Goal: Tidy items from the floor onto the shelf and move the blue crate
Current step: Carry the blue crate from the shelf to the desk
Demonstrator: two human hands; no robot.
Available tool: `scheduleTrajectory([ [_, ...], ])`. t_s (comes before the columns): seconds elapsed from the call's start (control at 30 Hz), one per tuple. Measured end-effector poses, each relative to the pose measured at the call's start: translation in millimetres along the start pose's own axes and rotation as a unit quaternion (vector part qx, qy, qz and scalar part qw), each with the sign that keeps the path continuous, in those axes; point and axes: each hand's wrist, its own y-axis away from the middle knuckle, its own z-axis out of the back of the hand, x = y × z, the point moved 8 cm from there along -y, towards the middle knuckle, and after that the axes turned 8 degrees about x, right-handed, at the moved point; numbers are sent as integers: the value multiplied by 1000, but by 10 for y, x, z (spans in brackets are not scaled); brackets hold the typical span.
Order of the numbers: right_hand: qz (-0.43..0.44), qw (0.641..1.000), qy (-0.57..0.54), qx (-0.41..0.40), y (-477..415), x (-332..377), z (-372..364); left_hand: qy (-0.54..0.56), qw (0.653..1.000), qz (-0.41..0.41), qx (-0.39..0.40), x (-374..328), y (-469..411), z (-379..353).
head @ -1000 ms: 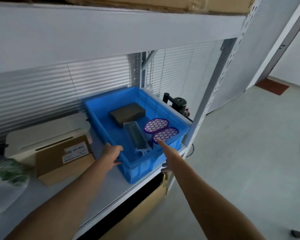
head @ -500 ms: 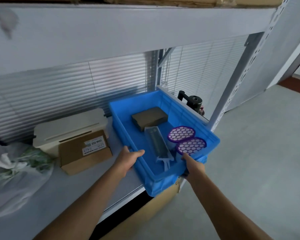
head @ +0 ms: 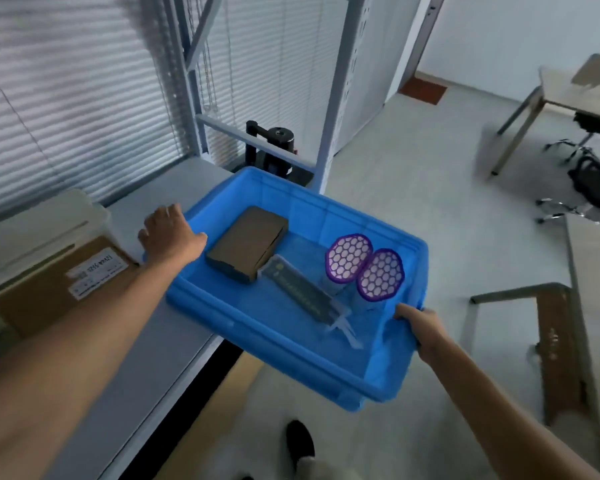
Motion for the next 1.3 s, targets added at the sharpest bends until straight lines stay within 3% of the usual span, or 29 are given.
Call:
scheduleTrajectory([
  [0.2,-18,999,15,-49,570,-552,830,51,977,-33,206,-406,160,-505],
  [0.43,-46,990,-12,-131,1270,-1093,1746,30,969,-139,200,-1099,996,-886],
  [0.67,-70,971,-33,-227,2205,-1781,2838,115,936,-218,253,-1803,2163,-1311],
  [0.9,-89,939,-88,-320,3319,-2846,4066,125,901,-283,305,-2670,3849,-1847],
  [1.3,-111,884,-165,-423,5038,-4266,6448,169,831,-309,429,-4225,6868,-2685],
])
